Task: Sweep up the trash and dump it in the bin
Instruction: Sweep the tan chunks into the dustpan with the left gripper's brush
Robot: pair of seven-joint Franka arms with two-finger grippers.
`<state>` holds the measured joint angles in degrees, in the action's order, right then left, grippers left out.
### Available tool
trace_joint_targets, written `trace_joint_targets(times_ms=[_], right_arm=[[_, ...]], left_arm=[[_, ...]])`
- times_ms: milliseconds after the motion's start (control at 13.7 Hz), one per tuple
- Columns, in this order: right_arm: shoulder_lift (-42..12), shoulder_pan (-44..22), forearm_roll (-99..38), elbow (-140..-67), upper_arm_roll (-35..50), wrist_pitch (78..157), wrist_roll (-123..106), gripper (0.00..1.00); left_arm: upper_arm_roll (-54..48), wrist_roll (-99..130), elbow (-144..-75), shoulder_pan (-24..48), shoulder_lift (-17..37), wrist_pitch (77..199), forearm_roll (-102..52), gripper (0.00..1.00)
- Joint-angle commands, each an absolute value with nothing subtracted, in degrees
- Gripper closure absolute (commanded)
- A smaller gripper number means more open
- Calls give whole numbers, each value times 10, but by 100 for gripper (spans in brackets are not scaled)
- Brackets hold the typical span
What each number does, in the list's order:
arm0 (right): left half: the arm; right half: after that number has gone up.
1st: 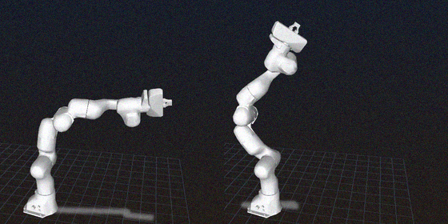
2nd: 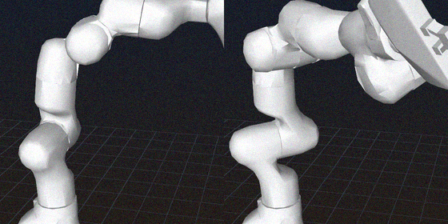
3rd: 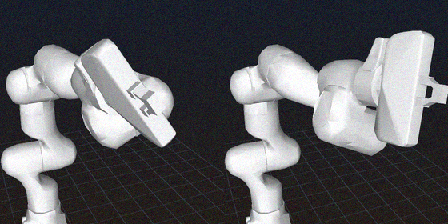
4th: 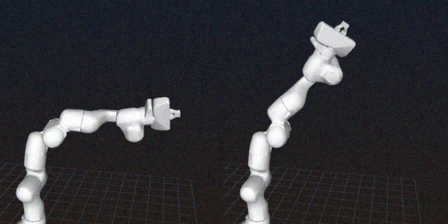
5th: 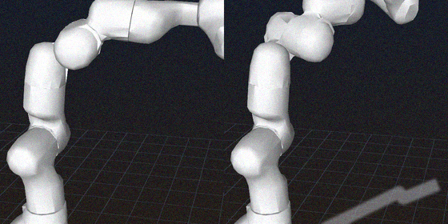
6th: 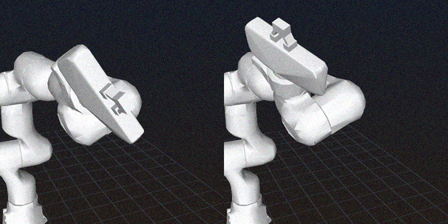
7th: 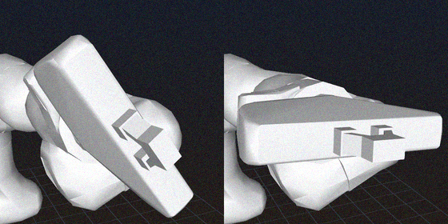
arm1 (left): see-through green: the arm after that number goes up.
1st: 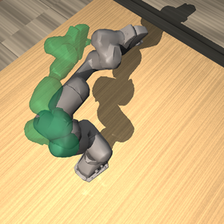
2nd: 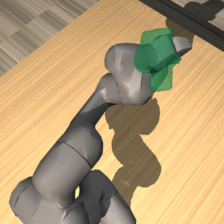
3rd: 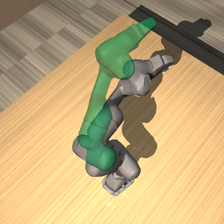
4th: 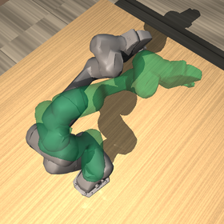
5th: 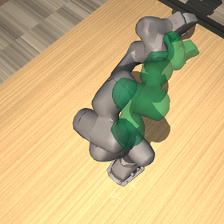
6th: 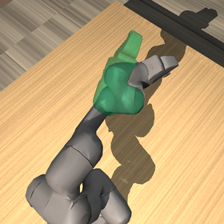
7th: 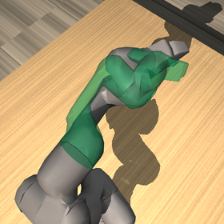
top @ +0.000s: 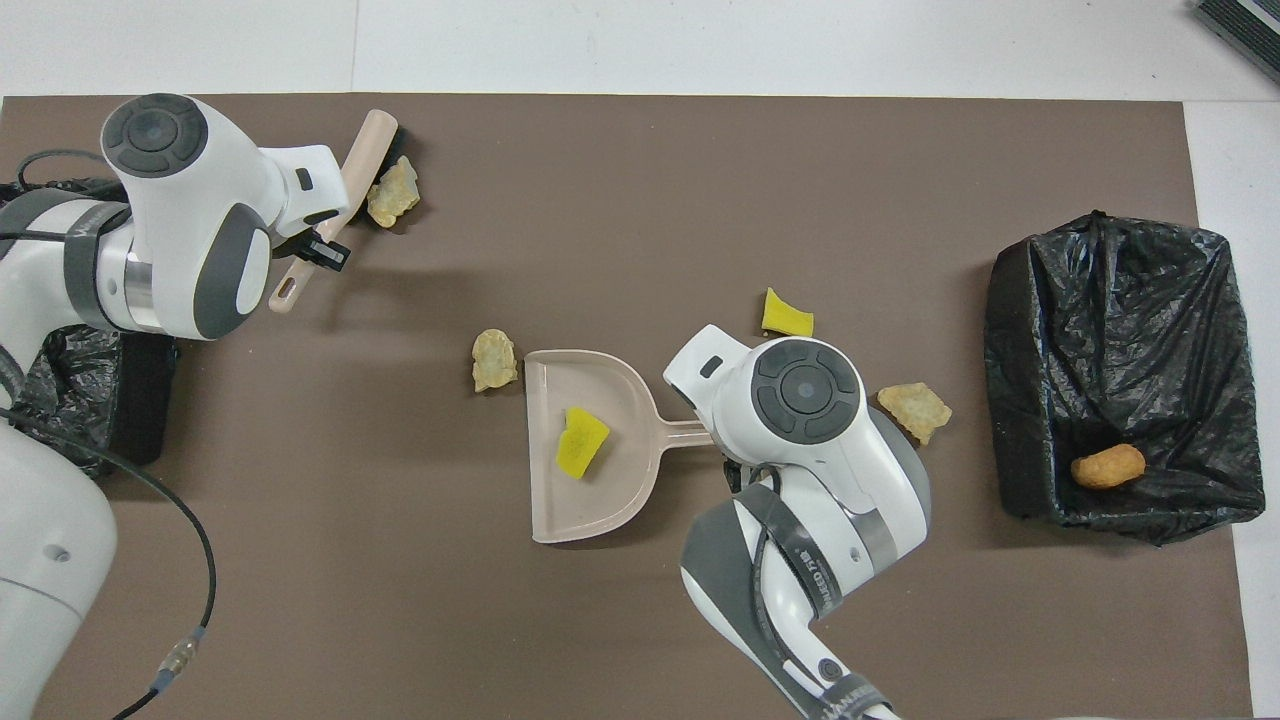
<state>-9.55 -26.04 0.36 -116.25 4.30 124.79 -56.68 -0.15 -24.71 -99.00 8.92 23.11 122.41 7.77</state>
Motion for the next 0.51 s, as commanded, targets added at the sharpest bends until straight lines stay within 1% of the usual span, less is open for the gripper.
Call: trace_joint_targets(times_ms=[0, 219, 438], right_arm=[[-99, -264, 12, -1156, 46, 1245, -486, 100], [-98, -272, 12, -1158, 46, 1245, -471, 100], [-98, -272, 11, -1158, 46, 1245, -470, 100]], left_arm=[[4, -271, -1111, 118, 141, 1206, 73, 100], [4, -254, -1188, 157, 92, 1202, 73, 100], [3, -183, -1242, 207, 57, 1200, 71, 100]])
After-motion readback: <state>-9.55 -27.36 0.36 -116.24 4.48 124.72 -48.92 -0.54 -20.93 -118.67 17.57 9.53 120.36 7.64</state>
